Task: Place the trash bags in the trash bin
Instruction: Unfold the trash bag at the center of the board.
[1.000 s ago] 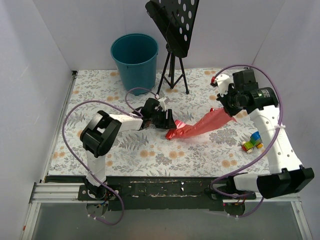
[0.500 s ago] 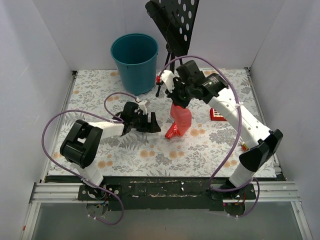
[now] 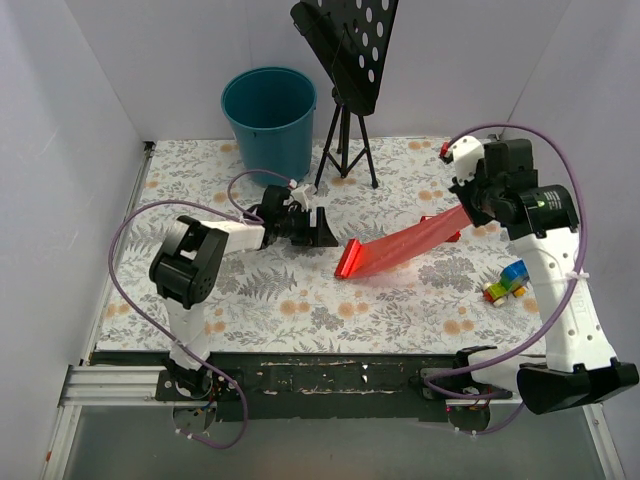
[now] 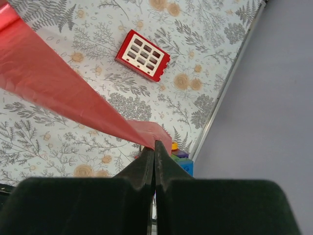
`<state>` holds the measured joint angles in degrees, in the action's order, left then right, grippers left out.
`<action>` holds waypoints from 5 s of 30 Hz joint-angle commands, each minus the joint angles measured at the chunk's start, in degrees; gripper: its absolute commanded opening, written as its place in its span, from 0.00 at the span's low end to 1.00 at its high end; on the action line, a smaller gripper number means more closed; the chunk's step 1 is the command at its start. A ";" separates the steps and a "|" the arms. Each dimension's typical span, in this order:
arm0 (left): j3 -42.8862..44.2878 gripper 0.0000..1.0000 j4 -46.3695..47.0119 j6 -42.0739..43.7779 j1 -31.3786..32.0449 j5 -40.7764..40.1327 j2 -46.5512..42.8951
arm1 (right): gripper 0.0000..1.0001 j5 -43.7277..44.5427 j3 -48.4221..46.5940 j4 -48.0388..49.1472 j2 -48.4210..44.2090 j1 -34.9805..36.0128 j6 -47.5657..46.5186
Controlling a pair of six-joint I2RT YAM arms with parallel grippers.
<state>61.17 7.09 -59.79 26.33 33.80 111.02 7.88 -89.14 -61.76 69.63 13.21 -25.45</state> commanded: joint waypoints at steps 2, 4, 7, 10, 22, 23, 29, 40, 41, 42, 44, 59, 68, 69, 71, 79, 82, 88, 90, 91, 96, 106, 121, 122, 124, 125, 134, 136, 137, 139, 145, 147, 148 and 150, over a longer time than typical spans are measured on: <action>1.76 0.78 -3.49 -1.91 1.18 1.35 5.78 | 0.01 2.05 -3.66 1.11 -1.69 -3.45 -0.74; 2.81 0.78 -3.40 -2.00 1.97 1.71 6.57 | 0.01 1.26 -5.68 0.76 -1.34 -3.72 -1.26; 4.13 0.78 -2.96 -2.87 3.55 1.62 7.63 | 0.01 0.82 -6.74 -0.55 -0.63 -3.72 -1.79; 5.89 0.81 -3.66 -2.62 6.36 -0.30 8.33 | 0.01 1.00 -7.01 -1.17 -0.72 -3.81 -1.97; 7.21 0.83 -4.81 -3.31 10.15 -4.89 10.44 | 0.01 -2.17 -18.89 -1.96 -1.24 -4.42 -2.58; 7.56 0.83 -4.89 -3.40 10.32 -4.80 10.62 | 0.01 -1.56 -16.87 -1.79 -2.29 -4.42 -2.41; 8.70 0.81 -4.54 -3.67 11.46 -4.36 12.20 | 0.01 8.54 -4.21 -1.00 -8.53 -4.95 -4.34; 10.29 0.79 -3.14 -5.78 14.19 -4.19 15.28 | 0.01 22.00 -4.99 -0.20 -13.37 -7.85 -6.71; 10.29 0.79 -3.05 -5.95 14.19 -4.01 15.45 | 0.01 22.79 -4.73 -0.47 -13.55 -7.85 -6.89; 10.20 0.79 -3.05 -6.13 14.28 -4.18 15.54 | 0.01 23.75 -4.20 -0.99 -13.81 -7.85 -6.98; 10.03 0.78 -3.14 -6.39 14.37 -4.36 15.89 | 0.01 24.11 -2.10 -0.91 -15.13 -7.94 -7.15; 10.03 0.58 -13.24 0.72 19.02 -21.40 17.82 | 0.01 22.27 3.71 1.11 -17.07 -8.47 -5.93; 7.92 0.04 -15.35 3.10 18.85 -23.95 15.64 | 0.01 13.50 8.10 4.36 -17.42 -8.38 -4.69; 7.48 0.00 -15.35 3.45 18.33 -24.57 14.67 | 0.01 10.61 8.63 4.89 -17.24 -8.47 -4.87; 6.08 0.00 -14.75 3.97 16.84 -27.38 10.82 | 0.01 3.41 9.34 6.29 -15.84 -8.38 -4.70; -5.33 0.00 -17.99 2.67 7.43 -26.59 -5.80 | 0.01 -23.59 3.28 9.81 -1.00 -4.61 0.31; -13.59 0.03 -17.64 0.30 4.36 -30.27 -11.51 | 0.01 -23.62 1.52 11.91 4.80 1.79 2.33; -17.14 0.70 -14.04 -0.85 -0.40 -24.40 -15.22 | 0.01 -18.18 -7.96 9.82 11.58 6.56 3.22; -16.78 0.70 -13.25 -1.12 -0.49 -24.14 -14.17 | 0.01 -16.24 -10.16 8.24 11.24 6.56 2.08; -16.52 0.70 -12.90 -1.29 -0.49 -23.79 -13.47 | 0.01 -15.27 -10.87 8.06 10.45 6.56 1.81; -15.38 0.65 -11.49 -2.17 -1.28 -22.90 -10.57 | 0.01 -12.01 -14.99 8.58 7.37 6.56 0.05; -14.94 0.63 -9.64 -3.49 -2.24 -20.97 -7.23 | 0.01 -9.02 -22.47 7.18 8.42 6.56 -2.93; -13.09 0.62 -8.15 -2.62 -2.24 -15.89 -3.89 | 0.01 -4.98 -22.93 7.61 7.81 6.56 -4.61; -12.66 0.62 -8.15 -2.44 -2.07 -15.09 -3.36 | 0.01 -4.02 -21.09 8.23 7.02 6.56 -4.52; -11.78 0.62 -8.41 -2.00 -1.63 -14.20 -2.48 | 0.01 -1.39 -15.83 9.89 5.09 6.30 -4.52; -11.25 0.63 -8.67 -1.82 -1.28 -14.12 -1.87 | 0.01 -0.33 -13.62 10.68 4.30 5.95 -4.52; -9.93 0.70 -9.46 0.99 2.93 -10.51 -1.51 | 0.01 10.50 -2.35 16.05 -0.45 -4.67 -3.64; -9.23 0.70 -10.08 1.69 4.25 -10.42 -1.16 | 0.01 9.18 -2.87 16.32 -0.89 -5.39 -4.16; -8.79 0.70 -10.43 1.95 4.87 -10.60 -0.81 | 0.01 8.39 -3.49 16.40 -0.89 -5.56 -4.60; -7.91 0.70 -11.04 2.31 6.01 -11.04 0.07 | 0.01 7.07 -4.02 16.23 -0.98 -5.57 -5.22; -4.83 0.66 -14.21 1.96 8.65 -16.65 3.06 | 0.01 6.80 -2.18 16.49 -1.95 -5.57 -5.92; -4.30 0.64 -14.91 1.34 8.65 -17.80 3.76 | 0.01 6.71 -0.95 16.93 -2.74 -5.48 -6.01; -4.21 0.63 -15.00 1.08 8.74 -17.98 4.02 | 0.01 6.80 -0.51 17.02 -3.00 -5.57 -6.01; -4.13 0.62 -15.27 0.73 8.65 -18.16 4.11 | 0.01 7.06 0.46 16.93 -3.35 -5.57 -5.93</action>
<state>60.18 6.17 -58.11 34.00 19.25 109.43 14.83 -90.00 -47.72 68.20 7.64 -30.76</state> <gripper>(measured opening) 0.628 0.022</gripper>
